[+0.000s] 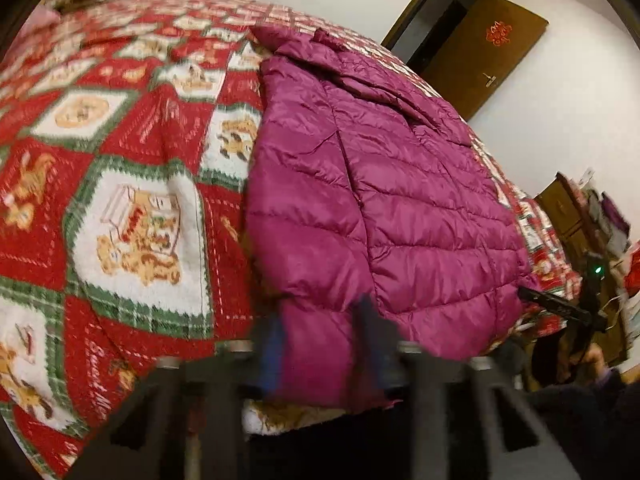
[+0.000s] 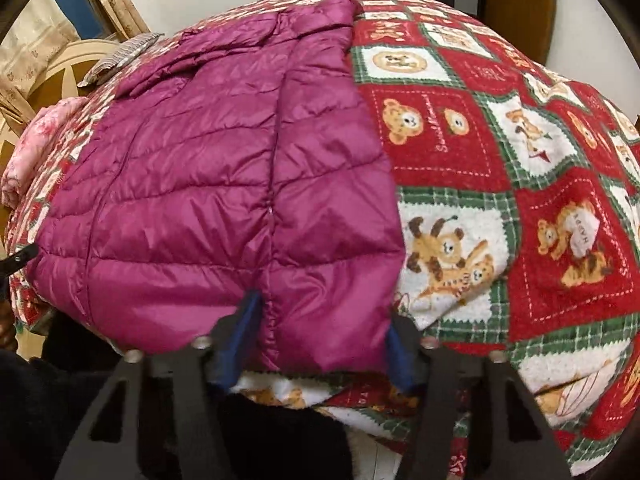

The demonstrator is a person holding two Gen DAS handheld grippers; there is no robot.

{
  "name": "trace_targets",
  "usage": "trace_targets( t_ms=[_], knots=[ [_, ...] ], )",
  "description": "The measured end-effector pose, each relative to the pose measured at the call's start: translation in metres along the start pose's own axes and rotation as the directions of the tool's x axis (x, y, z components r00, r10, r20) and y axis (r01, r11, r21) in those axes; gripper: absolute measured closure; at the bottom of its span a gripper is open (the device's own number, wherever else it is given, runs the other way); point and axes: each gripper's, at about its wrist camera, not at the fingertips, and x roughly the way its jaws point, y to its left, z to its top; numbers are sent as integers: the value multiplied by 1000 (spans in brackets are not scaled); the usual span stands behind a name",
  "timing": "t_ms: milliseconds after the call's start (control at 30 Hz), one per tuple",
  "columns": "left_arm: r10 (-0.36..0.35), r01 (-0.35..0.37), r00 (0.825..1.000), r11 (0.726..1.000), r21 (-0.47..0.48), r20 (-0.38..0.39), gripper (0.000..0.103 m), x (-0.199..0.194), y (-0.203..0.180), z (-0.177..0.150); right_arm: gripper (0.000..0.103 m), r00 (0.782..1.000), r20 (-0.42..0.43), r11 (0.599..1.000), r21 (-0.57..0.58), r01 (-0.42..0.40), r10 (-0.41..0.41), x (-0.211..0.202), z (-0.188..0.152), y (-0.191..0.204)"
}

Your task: Fold large clothes

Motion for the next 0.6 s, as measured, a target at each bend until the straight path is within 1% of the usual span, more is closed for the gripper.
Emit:
trace_targets(
  t_ms=[33,67,100,133,200,267,333,433,500,600],
  knots=[
    [-10,10,1000,1000,-16,-6,85,1,2,0,63,1000,3,1000,10,-11,11,-2,0,-1],
    [-13,13,1000,1000,-26,-5,88,1,4,0,71,1000,6,1000,16,-21,21,-3,-1,-2],
    [-18,18,1000,999,-35,-3,91,1,5,0,82,999,10,999,21,-43,43,-5,-2,-2],
    [-22,21,1000,999,-41,-3,93,1,4,0,85,998,15,998,27,-57,57,-7,-2,0],
    [-34,34,999,999,-43,6,95,-3,1,1,88,998,27,998,25,-51,51,-11,-4,6],
    [-64,65,998,997,-37,28,96,-11,-2,5,89,997,46,997,36,-71,69,-18,-3,7],
    [-90,92,994,995,-24,61,97,-23,-7,10,90,990,79,990,65,-124,118,-30,-2,4],
    [-134,135,985,991,-3,107,97,-40,-15,16,90,969,154,973,97,-211,195,-56,1,2],
    [-177,175,974,984,25,143,97,-53,-22,20,90,955,191,962,103,-251,229,-69,4,4],
    [-213,200,959,976,82,185,97,-69,-33,22,90,934,236,950,96,-296,267,-88,5,9]
  ],
)
